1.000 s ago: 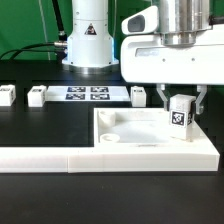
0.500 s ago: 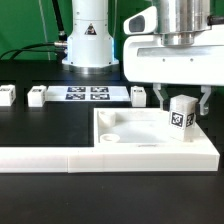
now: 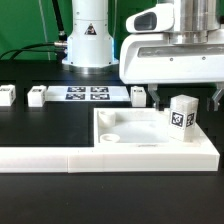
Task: Assemble square table
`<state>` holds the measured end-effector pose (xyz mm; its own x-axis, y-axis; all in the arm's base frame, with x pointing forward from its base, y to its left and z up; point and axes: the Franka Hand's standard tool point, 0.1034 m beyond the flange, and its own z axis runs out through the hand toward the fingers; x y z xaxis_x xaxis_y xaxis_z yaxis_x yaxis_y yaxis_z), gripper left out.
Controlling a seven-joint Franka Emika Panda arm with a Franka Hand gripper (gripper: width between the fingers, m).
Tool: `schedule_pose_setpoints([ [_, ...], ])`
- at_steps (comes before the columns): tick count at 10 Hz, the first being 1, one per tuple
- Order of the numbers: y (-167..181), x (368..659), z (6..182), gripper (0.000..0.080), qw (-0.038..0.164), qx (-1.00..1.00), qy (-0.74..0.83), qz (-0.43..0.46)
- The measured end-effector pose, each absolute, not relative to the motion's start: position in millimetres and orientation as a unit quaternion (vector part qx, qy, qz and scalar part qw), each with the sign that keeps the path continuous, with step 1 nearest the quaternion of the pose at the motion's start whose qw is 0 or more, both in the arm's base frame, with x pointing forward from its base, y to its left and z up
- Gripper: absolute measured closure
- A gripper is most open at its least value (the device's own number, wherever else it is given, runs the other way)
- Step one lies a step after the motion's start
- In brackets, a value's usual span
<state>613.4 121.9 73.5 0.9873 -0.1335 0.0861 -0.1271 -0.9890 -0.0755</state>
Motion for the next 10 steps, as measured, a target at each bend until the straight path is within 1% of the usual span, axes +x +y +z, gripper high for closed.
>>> schedule_pose_setpoints([
  [3, 121.7, 613.1, 73.4, 0.0151, 0.029, -0.998, -0.038, -0.047],
  [5, 121.2, 615.0, 75.4, 0.0151, 0.017, -0.992, -0.12, -0.046],
  [8, 118.8, 617.1, 77.1, 0.0151, 0.01, -0.976, -0.212, -0.046],
  [10, 115.9, 618.7, 78.3, 0.0151, -0.001, -0.954, -0.295, -0.046],
])
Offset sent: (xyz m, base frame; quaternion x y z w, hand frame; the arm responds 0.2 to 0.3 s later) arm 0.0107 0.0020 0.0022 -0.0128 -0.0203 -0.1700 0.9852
